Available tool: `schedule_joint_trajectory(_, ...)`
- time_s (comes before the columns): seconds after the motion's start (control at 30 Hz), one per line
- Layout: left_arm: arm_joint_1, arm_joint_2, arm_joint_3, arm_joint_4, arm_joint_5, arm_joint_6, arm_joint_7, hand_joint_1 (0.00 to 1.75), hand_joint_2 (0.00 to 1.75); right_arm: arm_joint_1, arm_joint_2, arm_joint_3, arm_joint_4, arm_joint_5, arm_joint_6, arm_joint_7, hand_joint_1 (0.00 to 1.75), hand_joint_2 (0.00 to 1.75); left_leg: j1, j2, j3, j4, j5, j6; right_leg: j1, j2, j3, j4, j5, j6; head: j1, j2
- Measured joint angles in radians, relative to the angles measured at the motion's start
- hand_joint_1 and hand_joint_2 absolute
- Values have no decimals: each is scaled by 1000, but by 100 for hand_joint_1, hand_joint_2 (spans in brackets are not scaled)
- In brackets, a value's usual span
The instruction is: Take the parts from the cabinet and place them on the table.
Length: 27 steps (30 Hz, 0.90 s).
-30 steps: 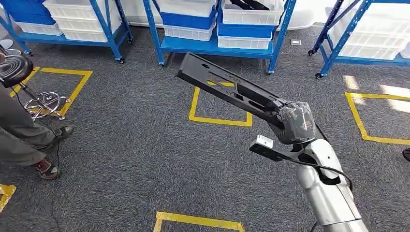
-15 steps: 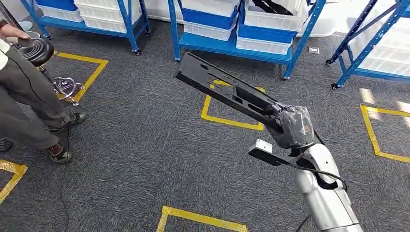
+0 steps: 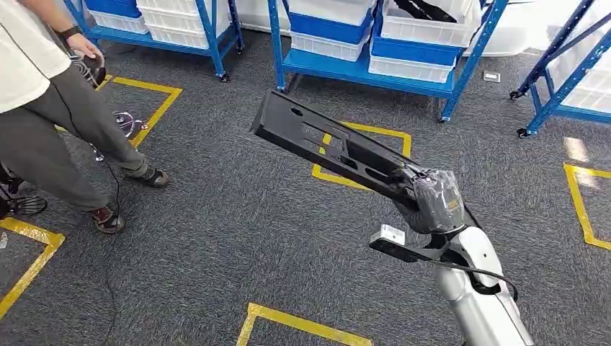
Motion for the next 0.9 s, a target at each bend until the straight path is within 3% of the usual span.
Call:
schedule_joint_trajectory(0.03, 0, 1, 0, 0, -1, -2, 4, 0, 175, 0, 4, 2, 0, 3, -1, 0, 169, 175, 1, 3, 20, -43, 32, -1, 0, -6, 0, 0, 0, 0, -1, 0)
schedule_joint_trajectory(0.1, -2, 4, 1, 0, -7, -3, 16, 0, 175, 0, 13, 5, 0, 8, -2, 0, 169, 175, 1, 17, 109, -213, 114, 5, 0, -15, 2, 0, -1, 0, -1, 0)
schedule_joint_trajectory(0.13, -2, 5, 0, -1, -10, -6, 18, 0, 175, -1, 17, 8, 0, 11, -7, -1, 169, 175, -1, 49, 149, -291, 127, 11, 3, -19, 2, 0, -1, 2, -1, 0)
schedule_joint_trajectory(0.17, -5, 5, 0, -1, -18, -9, 18, 0, 175, 0, 21, 11, 0, 14, -11, -1, 169, 175, -11, 53, 152, -302, 122, 14, 15, -22, -2, 4, -4, 8, -1, 0)
schedule_joint_trajectory(0.23, -2, 5, -1, -1, -42, -14, 18, 0, 175, 0, 26, 21, 0, 13, -20, -6, 169, 175, -14, 35, 146, -301, 123, 20, 13, -34, -2, 1, -5, 13, 1, 0)
schedule_joint_trajectory(0.3, -1, 5, -3, -1, -53, -16, 19, 0, 175, -1, 32, 28, 0, 2, -25, -17, 169, 175, -12, 19, 152, -316, 135, 37, 21, -46, 2, -1, -7, 27, 1, 0)
schedule_joint_trajectory(0.33, 0, 5, -4, -1, -56, -16, 22, 0, 175, 1, 32, 29, 0, -1, -27, -19, 169, 175, -8, 17, 156, -321, 139, 43, 13, -33, -10, 11, -17, 29, 1, 0)
schedule_joint_trajectory(0.37, 0, 5, -5, -1, -63, -15, 27, 0, 175, 2, 35, 33, 0, -4, -30, -21, 169, 175, -8, 9, 155, -324, 143, 51, 12, -4, -32, 69, -53, 23, 4, 0)
schedule_joint_trajectory(0.43, 1, 6, -7, -1, -79, -15, 38, 0, 175, 14, 39, 40, 0, -4, -40, -21, 169, 175, -9, -10, 153, -324, 145, 54, 9, 14, -105, 229, -118, 15, 4, 0)
schedule_joint_trajectory(0.47, 4, 7, -8, -1, -84, -15, 43, 0, 175, 25, 40, 43, 0, -3, -42, -21, 169, 175, -9, -21, 152, -323, 145, 54, 9, 17, -135, 290, -137, 18, 6, 0)
schedule_joint_trajectory(0.5, 8, 7, -11, -1, -87, -15, 47, 0, 175, 35, 43, 46, 0, -1, -42, -21, 169, 175, -9, -32, 152, -323, 145, 54, 9, 19, -145, 310, -136, 24, 5, 0)
schedule_joint_trajectory(0.53, 14, 7, -13, -1, -91, -15, 51, 0, 175, 41, 46, 48, 0, -1, -43, -21, 169, 175, -9, -43, 152, -322, 145, 54, 8, 20, -130, 278, -117, 33, 5, 0)
schedule_joint_trajectory(0.6, 19, 7, -15, -1, -91, -15, 53, 0, 175, 42, 50, 52, 0, -1, -44, -21, 169, 175, -6, -64, 152, -315, 144, 52, -1, 28, -48, 111, -43, 53, 4, 0)
schedule_joint_trajectory(0.63, 19, 7, -15, -1, -91, -14, 54, 0, 175, 42, 51, 53, 0, -1, -46, -21, 169, 175, -6, -75, 149, -308, 141, 46, -9, 56, -2, 14, -14, 58, 6, 0)
schedule_joint_trajectory(0.67, 19, 10, -16, -1, -89, -9, 55, 0, 175, 41, 54, 54, 0, -1, -46, -21, 169, 175, -12, -83, 144, -304, 139, 39, -2, 74, -2, 16, -22, 51, 7, 0)
schedule_joint_trajectory(0.7, 19, 10, -16, -1, -82, -4, 55, 0, 175, 42, 58, 56, -2, 2, -47, -21, 169, 175, -13, -88, 139, -300, 140, 36, -1, 65, 0, 10, -17, 41, 4, 0)
schedule_joint_trajectory(0.77, 24, 11, -14, -1, -67, 3, 55, 0, 175, 41, 62, 59, -2, 10, -47, -22, 169, 175, -10, -99, 134, -308, 148, 22, 7, 54, -2, 16, -15, 32, 3, 0)
schedule_joint_trajectory(0.8, 26, 13, -11, -1, -61, 4, 55, 0, 175, 38, 69, 59, -2, 12, -47, -22, 169, 175, -10, -104, 129, -305, 148, 19, -8, 46, -1, 11, -9, 22, 4, 0)
schedule_joint_trajectory(0.83, 26, 14, -10, -1, -58, 3, 54, 0, 175, 30, 74, 58, -2, 15, -47, -24, 169, 175, -10, -68, 126, -291, 136, 15, -8, 39, -2, 10, -6, 18, 5, 0)
schedule_joint_trajectory(0.87, 24, 13, -10, -1, -54, 0, 52, 0, 175, 26, 82, 59, -2, 19, -47, -28, 169, 175, -12, -26, 106, -245, 102, 9, -7, 31, -1, 10, -6, 4, -10, 0)
schedule_joint_trajectory(0.9, 19, 11, -10, -1, -55, -7, 50, 0, 175, 23, 84, 60, -2, 24, -46, -31, 169, 175, -9, -12, 75, -179, 65, 4, -5, 22, -1, 10, -7, 3, -10, 0)
